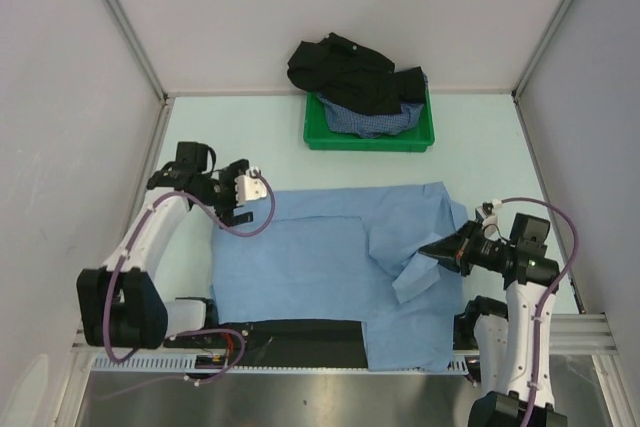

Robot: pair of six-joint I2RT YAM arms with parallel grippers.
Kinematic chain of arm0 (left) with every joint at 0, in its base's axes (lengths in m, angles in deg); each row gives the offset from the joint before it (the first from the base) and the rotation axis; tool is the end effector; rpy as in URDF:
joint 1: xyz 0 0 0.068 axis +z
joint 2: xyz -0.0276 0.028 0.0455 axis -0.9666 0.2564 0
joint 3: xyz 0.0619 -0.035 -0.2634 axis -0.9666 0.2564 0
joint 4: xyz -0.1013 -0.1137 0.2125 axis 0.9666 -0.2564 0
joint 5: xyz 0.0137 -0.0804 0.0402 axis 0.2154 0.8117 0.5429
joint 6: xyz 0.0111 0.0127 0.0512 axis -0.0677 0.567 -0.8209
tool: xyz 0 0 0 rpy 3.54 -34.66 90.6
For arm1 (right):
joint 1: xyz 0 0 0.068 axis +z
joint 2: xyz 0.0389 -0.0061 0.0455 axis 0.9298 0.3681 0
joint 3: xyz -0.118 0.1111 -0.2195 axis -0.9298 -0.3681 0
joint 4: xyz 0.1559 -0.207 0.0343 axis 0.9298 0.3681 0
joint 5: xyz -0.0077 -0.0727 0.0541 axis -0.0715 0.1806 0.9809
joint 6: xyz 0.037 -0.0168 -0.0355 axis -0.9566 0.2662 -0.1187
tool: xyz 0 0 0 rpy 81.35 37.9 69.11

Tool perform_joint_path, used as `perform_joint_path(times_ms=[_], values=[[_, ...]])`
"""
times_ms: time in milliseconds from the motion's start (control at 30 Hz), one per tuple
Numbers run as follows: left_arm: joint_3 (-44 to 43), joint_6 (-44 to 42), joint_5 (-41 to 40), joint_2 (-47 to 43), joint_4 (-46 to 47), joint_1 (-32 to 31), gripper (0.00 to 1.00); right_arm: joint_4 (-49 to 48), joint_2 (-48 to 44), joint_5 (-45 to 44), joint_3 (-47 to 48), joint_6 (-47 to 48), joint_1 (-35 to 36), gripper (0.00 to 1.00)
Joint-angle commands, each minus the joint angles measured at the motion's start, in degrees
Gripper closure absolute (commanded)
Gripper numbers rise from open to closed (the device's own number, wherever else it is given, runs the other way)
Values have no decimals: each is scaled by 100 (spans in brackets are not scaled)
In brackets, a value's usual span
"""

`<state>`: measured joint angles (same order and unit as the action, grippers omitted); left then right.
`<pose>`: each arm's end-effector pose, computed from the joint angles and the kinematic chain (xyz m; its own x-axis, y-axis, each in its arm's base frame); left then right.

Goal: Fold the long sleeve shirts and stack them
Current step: Fold the shirt

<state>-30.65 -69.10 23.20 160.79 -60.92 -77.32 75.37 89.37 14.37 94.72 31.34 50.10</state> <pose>0.2377 -0.0297 0.2393 0.1154 0.8039 -0.5835 0.9528 0.0766 0.2939 0.0958 0.0027 0.2398 -0.8684 0.4915 -0.0662 0.1130 0.3260 0.9386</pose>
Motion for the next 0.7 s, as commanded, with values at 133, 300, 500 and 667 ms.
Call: perform_joint_path(times_ms=[133,300,500,667], values=[[-33,3405,1025,-1492,1345,-766,1,-4392,993,-1095,-643,-2653,1020,99],[354,4794,647,-1949,2146,-916,1,-5779,2284,-2036,-442,-3314,2609,86],[776,5982,-292,-2354,2876,-995,1,-6201,4043,-2539,33,-3438,3326,0],[523,5739,-1295,-2223,2543,-1881,0,-3895,4308,-2055,1288,-462,2622,0]])
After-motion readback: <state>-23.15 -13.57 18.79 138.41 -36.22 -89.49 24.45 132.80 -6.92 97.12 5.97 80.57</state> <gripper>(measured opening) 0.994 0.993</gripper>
